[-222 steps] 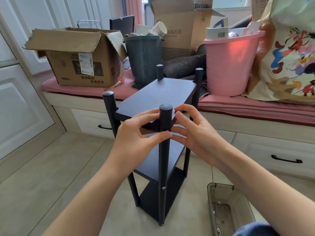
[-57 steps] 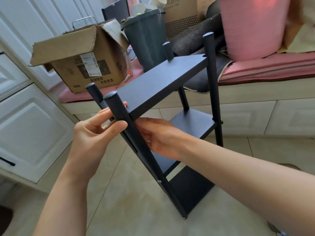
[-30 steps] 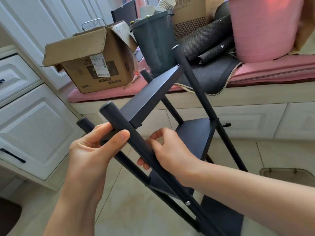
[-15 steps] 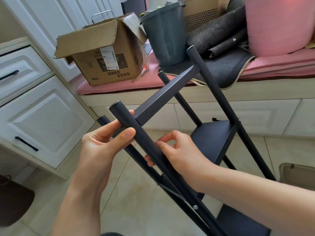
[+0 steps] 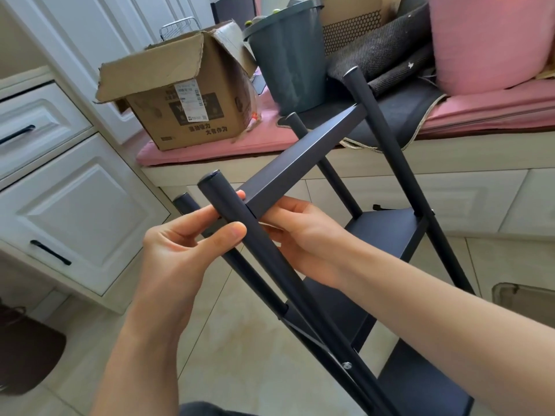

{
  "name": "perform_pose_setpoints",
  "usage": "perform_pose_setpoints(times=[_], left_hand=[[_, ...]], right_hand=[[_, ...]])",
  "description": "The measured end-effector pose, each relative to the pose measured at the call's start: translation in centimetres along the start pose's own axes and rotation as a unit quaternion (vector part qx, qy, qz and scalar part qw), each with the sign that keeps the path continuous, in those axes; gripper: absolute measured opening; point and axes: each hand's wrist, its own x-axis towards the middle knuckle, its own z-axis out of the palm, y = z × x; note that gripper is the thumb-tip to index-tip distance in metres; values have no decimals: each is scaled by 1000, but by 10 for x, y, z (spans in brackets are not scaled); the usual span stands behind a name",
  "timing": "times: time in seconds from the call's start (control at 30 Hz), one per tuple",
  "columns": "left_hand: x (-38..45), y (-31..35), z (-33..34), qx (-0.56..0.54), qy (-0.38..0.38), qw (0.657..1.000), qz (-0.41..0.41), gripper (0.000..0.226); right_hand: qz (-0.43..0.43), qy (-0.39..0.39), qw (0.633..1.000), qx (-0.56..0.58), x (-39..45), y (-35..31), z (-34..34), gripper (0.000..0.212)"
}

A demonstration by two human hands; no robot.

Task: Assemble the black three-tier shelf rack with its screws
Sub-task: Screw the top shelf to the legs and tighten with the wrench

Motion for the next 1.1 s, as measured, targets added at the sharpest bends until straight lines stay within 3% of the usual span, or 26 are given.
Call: perform_pose_setpoints(times=[0.17, 0.37, 1.1], left_hand=[[-2, 0, 1, 17, -5, 1000, 14, 46], [-2, 1, 3, 9, -3, 1000, 27, 44], [-2, 2, 1, 26, -15, 999, 15, 42]], right_hand=[[26, -37, 999, 18, 3, 2, -5, 20], [42, -76, 996, 29, 4, 0, -11, 20], [53, -71, 996, -15, 4, -1, -10, 16]])
